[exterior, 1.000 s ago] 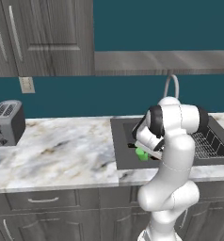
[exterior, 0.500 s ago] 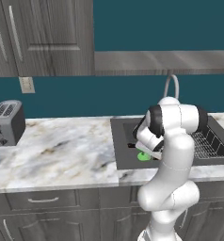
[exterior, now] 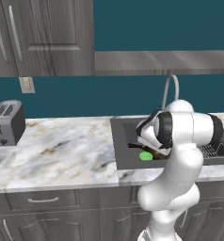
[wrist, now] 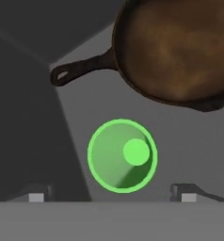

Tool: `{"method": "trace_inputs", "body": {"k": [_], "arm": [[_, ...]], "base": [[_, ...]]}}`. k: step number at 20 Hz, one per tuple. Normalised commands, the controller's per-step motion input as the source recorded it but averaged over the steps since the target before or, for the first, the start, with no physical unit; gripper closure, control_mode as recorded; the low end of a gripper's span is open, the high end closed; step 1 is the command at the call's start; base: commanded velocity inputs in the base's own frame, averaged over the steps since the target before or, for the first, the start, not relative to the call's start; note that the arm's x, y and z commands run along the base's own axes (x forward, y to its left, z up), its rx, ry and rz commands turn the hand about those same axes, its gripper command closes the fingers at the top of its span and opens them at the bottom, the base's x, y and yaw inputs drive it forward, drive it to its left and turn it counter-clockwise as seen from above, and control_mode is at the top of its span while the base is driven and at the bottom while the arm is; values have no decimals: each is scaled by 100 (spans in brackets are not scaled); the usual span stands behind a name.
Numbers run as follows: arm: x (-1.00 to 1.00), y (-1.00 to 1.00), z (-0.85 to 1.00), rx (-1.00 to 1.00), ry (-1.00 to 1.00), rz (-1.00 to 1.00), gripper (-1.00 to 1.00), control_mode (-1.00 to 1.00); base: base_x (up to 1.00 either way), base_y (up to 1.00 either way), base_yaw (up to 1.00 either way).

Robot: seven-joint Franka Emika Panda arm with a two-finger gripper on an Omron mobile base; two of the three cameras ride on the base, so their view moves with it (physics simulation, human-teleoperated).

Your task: Pick the cup and pan and place them in the sink. Then turn on the water.

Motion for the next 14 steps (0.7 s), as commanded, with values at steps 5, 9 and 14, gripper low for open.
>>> {"method": "trace_inputs", "body": {"k": [5,9,14], "arm": [[0,0,100,-12,-3,0,-100,-100],[0,0,100,-16,-9,0,-100,-100],[-13,-3,100,-5,-7,-5,-100,-100]], "base": [[0,0,0],[0,0,0],[0,0,0]]}}
